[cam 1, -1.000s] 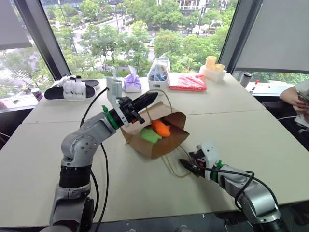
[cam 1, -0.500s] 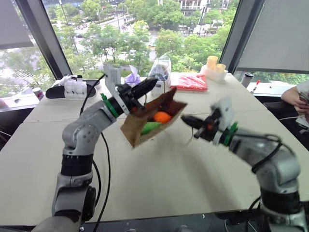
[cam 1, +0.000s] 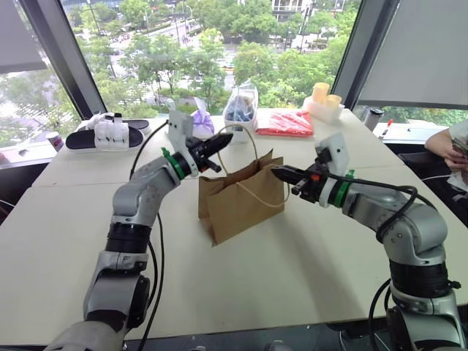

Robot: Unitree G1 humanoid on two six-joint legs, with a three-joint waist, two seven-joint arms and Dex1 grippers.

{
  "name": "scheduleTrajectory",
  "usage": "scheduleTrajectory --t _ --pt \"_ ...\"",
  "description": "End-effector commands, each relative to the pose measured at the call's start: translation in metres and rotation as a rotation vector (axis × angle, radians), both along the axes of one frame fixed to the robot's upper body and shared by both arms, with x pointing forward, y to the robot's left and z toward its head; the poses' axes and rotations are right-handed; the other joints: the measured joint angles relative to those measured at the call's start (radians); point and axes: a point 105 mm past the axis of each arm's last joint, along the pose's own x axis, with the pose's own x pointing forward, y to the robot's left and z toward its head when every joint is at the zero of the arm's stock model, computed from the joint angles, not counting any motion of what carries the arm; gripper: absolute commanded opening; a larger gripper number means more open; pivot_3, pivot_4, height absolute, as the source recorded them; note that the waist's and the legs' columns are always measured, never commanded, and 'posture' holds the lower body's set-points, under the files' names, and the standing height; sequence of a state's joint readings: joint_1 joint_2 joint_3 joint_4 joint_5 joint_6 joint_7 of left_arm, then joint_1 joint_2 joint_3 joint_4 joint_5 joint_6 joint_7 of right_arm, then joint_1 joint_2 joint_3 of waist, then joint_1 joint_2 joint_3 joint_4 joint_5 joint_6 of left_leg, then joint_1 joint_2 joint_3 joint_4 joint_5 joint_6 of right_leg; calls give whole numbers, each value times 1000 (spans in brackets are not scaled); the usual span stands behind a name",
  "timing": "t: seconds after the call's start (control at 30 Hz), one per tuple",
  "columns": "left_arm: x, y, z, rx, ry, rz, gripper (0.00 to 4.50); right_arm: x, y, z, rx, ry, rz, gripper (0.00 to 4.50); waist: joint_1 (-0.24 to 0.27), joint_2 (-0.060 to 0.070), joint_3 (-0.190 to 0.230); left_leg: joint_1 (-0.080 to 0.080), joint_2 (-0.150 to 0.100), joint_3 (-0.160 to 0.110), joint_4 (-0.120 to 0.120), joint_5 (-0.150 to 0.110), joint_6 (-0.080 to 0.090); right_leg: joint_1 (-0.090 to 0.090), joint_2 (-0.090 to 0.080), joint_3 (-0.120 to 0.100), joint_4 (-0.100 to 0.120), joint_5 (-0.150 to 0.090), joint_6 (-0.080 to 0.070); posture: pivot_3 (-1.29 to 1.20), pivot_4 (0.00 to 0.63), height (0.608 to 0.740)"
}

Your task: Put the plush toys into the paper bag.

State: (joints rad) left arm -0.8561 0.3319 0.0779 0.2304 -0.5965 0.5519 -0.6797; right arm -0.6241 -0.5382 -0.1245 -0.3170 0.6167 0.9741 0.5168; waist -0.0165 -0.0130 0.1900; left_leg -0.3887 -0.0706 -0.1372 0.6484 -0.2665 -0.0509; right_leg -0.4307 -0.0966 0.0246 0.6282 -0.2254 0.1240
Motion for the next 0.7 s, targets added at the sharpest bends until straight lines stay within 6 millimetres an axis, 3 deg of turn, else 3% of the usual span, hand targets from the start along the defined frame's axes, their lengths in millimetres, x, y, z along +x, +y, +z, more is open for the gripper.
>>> scheduleTrajectory --t 0.03,0.13,0.3,0.33,0.43,0.57,0.63,0.7 --pt "-8 10 9 33 -30 -6 678 -10 4 15 21 -60 43 554 0 0 0 0 0 0 0 0 0 0 0 0 0 0 0 0 150 740" --pt "-12 19 7 61 -21 -6 2016 -13 6 31 40 -108 58 1764 1 0 0 0 0 0 0 0 0 0 0 0 0 0 0 0 150 740" --pt "-18 33 13 74 -19 -19 4396 -13 -1 67 109 -179 46 4218 2 0 0 0 0 0 0 0 0 0 0 0 0 0 0 0 150 740" --pt "-20 37 15 66 -12 -30 4485 -14 -3 75 125 -195 41 4431 1 0 0 0 0 0 0 0 0 0 0 0 0 0 0 0 150 740" --pt "-24 49 19 28 22 -53 4485 -13 -14 91 184 -191 10 4431 0 0 0 0 0 0 0 0 0 0 0 0 0 0 0 0 150 740" --pt "-32 62 10 78 58 -87 4485 -10 -44 107 256 -200 -104 4431 1 0 0 0 0 0 0 0 0 0 0 0 0 0 0 0 150 740" --pt "-35 66 5 85 82 -107 4485 -12 -64 102 285 -171 -163 4431 4 0 0 0 0 0 0 0 0 0 0 0 0 0 0 0 150 740" --pt "-39 66 -4 113 104 -139 4485 -12 -79 82 252 -116 -230 4431 8 0 0 -1 0 -1 0 0 0 0 0 0 0 0 0 0 150 740"
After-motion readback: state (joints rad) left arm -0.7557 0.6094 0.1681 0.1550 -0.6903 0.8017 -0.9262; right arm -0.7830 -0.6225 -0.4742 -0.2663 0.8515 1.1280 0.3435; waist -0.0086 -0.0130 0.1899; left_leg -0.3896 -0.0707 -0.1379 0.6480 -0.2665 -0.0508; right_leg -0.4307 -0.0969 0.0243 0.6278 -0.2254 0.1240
